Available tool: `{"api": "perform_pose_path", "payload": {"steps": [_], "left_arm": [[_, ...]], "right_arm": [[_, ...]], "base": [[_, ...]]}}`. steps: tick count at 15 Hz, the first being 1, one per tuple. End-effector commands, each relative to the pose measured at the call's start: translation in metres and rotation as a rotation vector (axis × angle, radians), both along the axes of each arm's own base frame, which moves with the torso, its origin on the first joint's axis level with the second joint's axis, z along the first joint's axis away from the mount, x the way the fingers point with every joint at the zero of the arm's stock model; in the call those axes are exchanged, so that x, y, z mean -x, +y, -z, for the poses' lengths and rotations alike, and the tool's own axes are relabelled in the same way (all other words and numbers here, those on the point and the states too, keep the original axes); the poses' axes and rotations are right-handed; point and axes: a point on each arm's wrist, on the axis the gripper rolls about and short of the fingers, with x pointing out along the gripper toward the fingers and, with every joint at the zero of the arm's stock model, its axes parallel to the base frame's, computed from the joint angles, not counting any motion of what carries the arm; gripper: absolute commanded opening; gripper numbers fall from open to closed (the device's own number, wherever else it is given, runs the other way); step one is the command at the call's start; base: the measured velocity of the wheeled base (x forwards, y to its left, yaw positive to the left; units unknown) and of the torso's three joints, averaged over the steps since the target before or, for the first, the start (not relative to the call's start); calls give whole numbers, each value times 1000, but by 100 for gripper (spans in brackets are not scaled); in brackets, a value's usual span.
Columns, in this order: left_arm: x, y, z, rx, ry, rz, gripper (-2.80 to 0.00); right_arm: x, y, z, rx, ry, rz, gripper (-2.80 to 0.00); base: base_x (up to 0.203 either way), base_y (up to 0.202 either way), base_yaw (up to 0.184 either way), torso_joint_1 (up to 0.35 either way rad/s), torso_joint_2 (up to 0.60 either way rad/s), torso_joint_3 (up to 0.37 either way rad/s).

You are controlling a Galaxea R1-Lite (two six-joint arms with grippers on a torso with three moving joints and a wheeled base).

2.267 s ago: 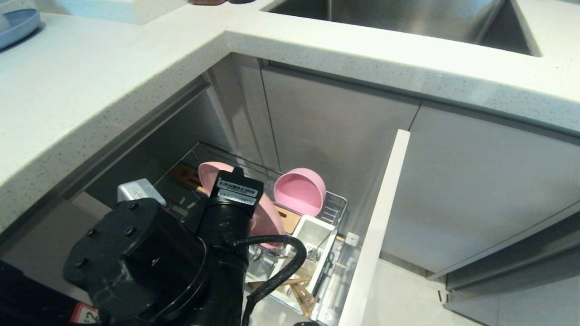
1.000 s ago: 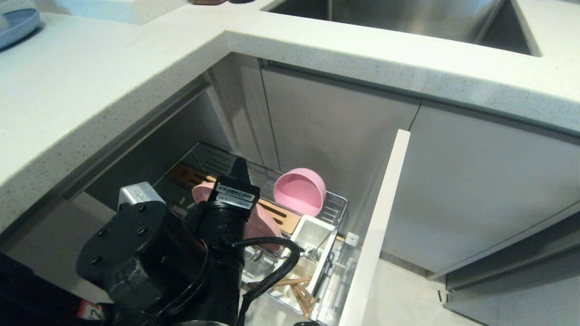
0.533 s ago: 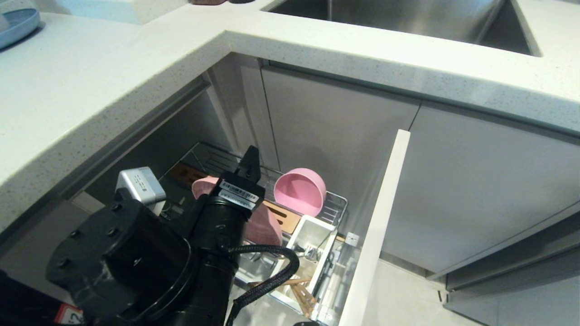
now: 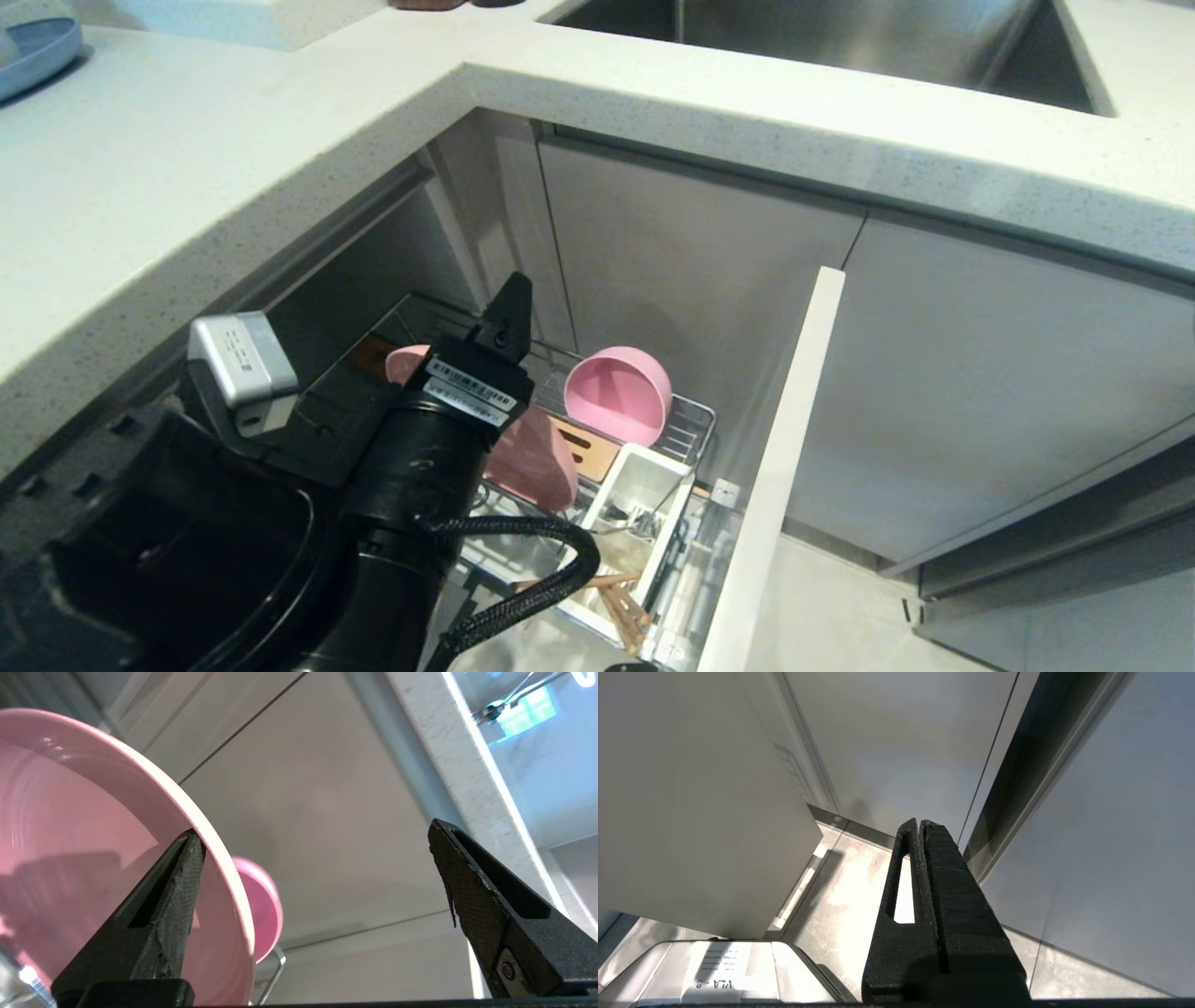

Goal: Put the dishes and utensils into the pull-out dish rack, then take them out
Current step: Pick up the plate and place it in the cupboard, then take the plate out of the cupboard

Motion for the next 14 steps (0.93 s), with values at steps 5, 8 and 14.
{"api": "perform_pose_path", "payload": {"steps": [5,8,14], "left_arm": [[-2,6,16,30,43,-11,0],[-2,8,18,39,58,-59,0],[1,10,37,65,111,-61,0]], "right_arm": [[0,0,0,0,2,-1,-280],[0,0,0,0,0,-1,-280],[0,0,0,-1,2,-1,-280]], "base": [[0,0,0,0,0,0],[0,0,0,0,0,0],[0,0,0,0,0,0]]}}
